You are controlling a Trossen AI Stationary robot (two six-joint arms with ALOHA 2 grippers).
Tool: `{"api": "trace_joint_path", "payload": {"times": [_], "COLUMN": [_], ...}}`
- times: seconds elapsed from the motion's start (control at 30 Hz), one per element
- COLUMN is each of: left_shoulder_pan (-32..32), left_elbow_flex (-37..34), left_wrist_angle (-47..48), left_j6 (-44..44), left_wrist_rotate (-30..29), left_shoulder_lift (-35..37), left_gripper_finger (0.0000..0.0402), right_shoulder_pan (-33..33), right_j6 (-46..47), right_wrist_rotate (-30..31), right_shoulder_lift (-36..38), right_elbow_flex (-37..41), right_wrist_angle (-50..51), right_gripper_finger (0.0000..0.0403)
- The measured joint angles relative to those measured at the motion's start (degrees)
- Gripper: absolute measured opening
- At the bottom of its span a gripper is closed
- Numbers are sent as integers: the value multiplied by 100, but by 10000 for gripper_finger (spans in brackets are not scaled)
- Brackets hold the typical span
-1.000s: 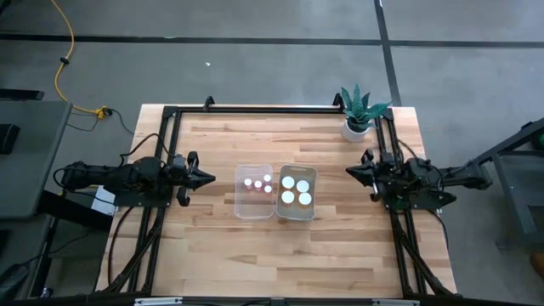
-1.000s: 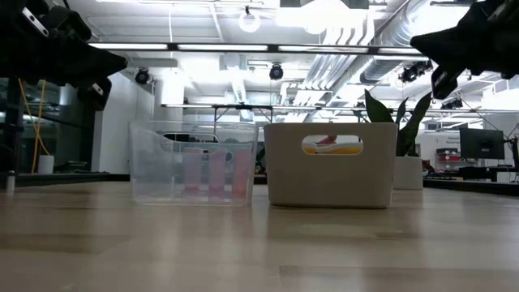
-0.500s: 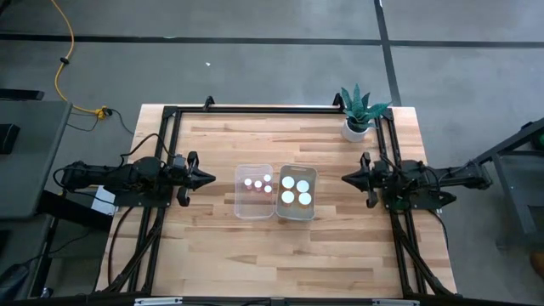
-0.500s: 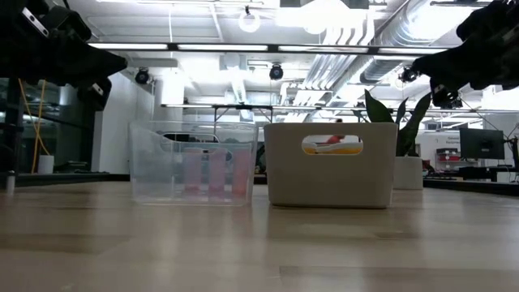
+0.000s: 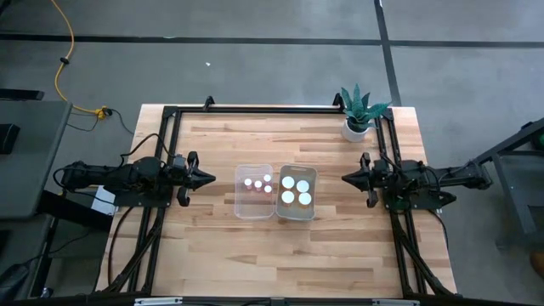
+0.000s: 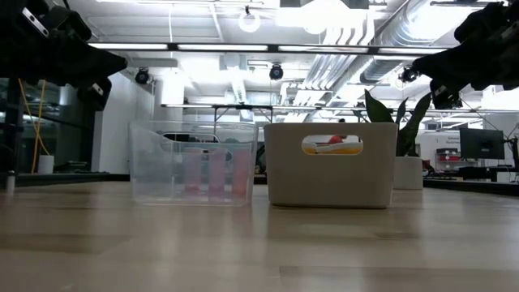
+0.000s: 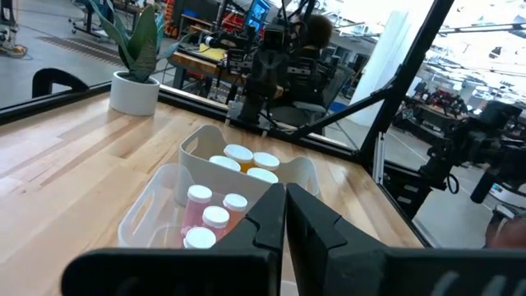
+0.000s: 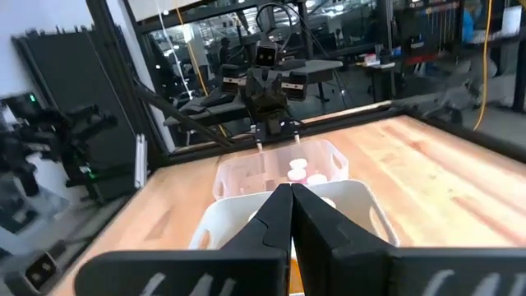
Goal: Pick and place medicine bottles into bin by pill shape (circle, oval)
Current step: Return to Home Position
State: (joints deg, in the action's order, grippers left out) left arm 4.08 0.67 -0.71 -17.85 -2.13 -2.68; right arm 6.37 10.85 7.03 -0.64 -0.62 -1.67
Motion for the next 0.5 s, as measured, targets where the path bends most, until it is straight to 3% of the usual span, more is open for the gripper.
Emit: {"api": "trace_joint_path", "payload": {"times": [0.27,0.5], "left_shoulder_pan": [1,0], "left_elbow_flex": [0,0], "left_wrist_angle": [0,0], "left_j6": [0,0], "left_wrist_rotate": [0,0], "left_shoulder_lift": [0,0], "left_gripper_finger": [3,3], "right_shoulder_pan": [0,0], "right_j6": [706,709], "right_wrist_rotate": [0,2], "right_shoulder_lift": [-2,-2], "right_elbow_flex": [0,-2], "right_wrist_angle": [4,7], "right_gripper_finger": [0,0]}}
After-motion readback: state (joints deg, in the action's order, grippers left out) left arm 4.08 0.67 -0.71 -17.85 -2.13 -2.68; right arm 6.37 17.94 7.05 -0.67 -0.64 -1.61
